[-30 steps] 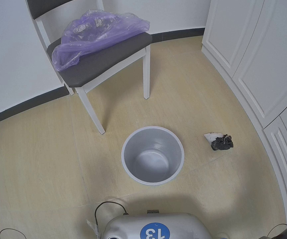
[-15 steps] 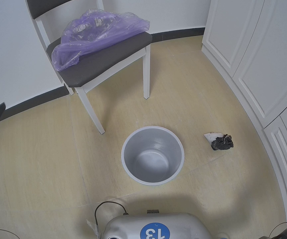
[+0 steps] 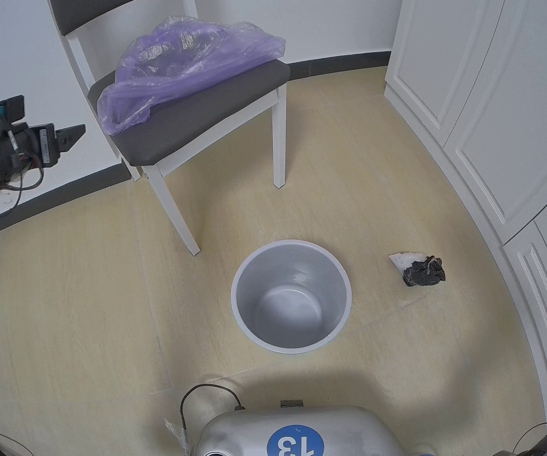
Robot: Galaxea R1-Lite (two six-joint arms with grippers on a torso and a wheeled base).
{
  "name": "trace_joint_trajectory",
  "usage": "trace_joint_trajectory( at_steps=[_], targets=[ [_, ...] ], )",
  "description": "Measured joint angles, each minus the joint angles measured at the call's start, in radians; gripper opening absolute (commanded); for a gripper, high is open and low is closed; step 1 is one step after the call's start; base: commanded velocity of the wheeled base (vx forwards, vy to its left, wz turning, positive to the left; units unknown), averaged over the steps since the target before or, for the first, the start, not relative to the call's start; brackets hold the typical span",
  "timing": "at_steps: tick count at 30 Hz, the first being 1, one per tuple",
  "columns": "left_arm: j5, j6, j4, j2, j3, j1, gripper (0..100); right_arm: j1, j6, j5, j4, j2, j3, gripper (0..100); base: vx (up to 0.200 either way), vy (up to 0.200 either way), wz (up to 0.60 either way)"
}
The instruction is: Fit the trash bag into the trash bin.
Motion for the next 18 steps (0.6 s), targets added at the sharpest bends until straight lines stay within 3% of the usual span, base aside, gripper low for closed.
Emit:
trace_joint_trajectory(
  at_steps=[18],
  targets=[
    [0.026, -0.002, -0.053, 0.319, -0.296, 0.000, 100, 0.006, 0.008, -0.004, -0.011, 0.014, -0.004, 100, 0.000, 0.000, 0.00]
  ],
)
